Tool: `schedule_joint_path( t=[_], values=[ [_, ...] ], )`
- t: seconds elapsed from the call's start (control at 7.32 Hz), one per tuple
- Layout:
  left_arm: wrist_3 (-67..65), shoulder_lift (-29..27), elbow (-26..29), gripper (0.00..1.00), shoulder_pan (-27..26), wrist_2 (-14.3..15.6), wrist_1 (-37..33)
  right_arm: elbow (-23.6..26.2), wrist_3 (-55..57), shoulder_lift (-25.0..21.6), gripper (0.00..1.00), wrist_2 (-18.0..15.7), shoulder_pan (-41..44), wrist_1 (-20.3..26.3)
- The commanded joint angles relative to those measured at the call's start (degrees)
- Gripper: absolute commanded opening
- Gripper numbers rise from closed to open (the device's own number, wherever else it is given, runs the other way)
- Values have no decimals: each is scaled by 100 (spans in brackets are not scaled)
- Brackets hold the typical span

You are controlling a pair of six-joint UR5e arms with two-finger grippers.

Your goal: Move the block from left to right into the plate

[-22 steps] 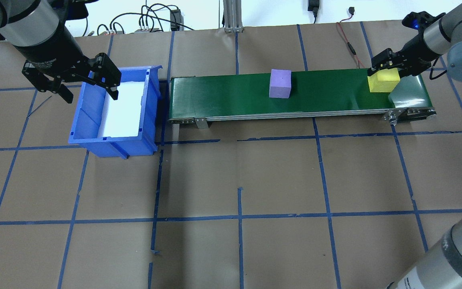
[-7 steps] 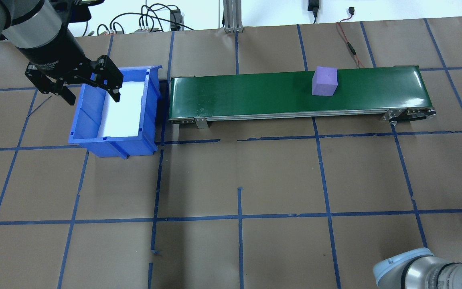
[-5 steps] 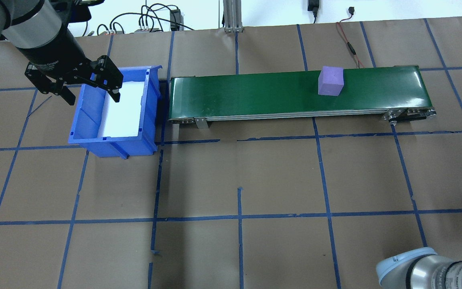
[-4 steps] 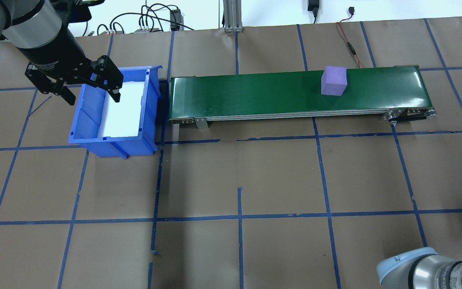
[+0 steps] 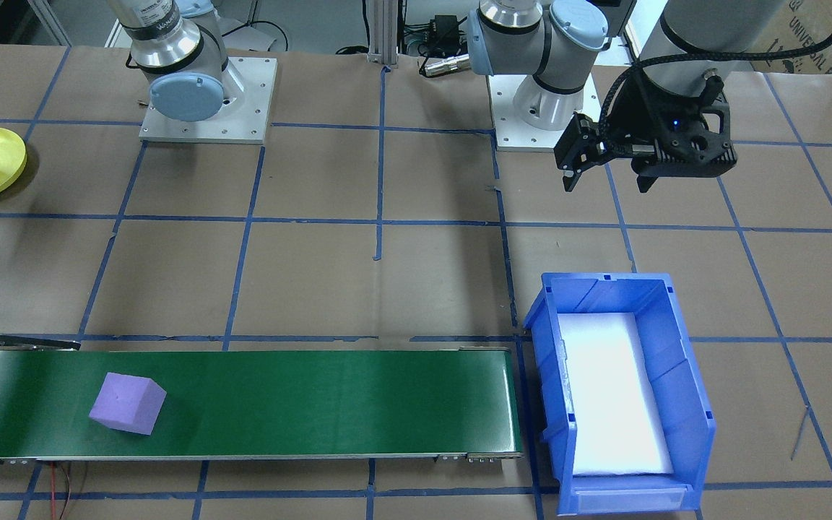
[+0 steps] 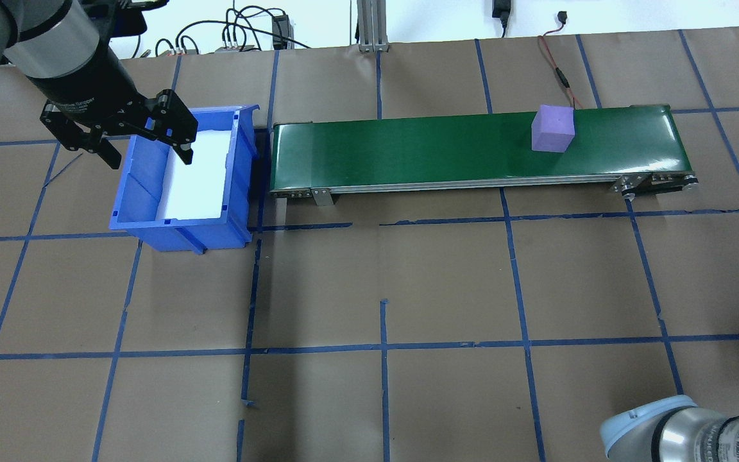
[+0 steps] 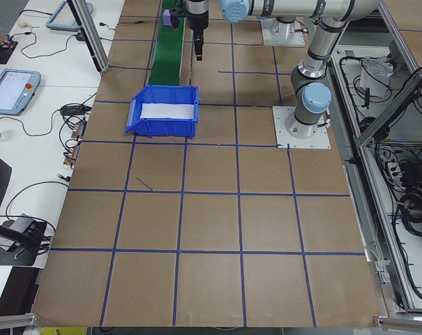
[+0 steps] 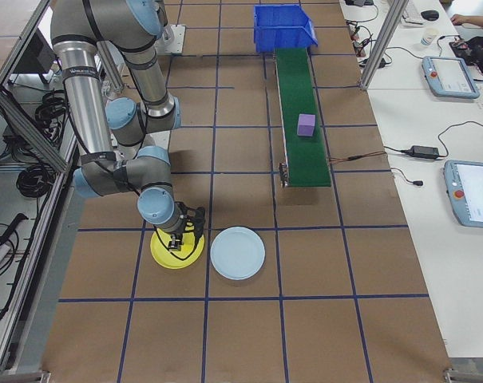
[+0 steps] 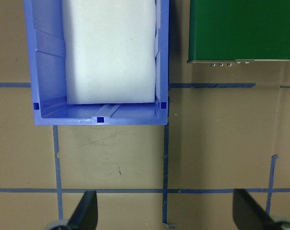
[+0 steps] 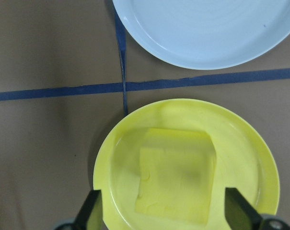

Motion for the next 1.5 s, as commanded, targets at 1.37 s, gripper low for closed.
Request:
schedule_joint_path(
  t=[1.37],
  values=[
    [17,0,-17,100,2,0,0,-2278,4844,1549,100,1721,4636,-208]
  ],
)
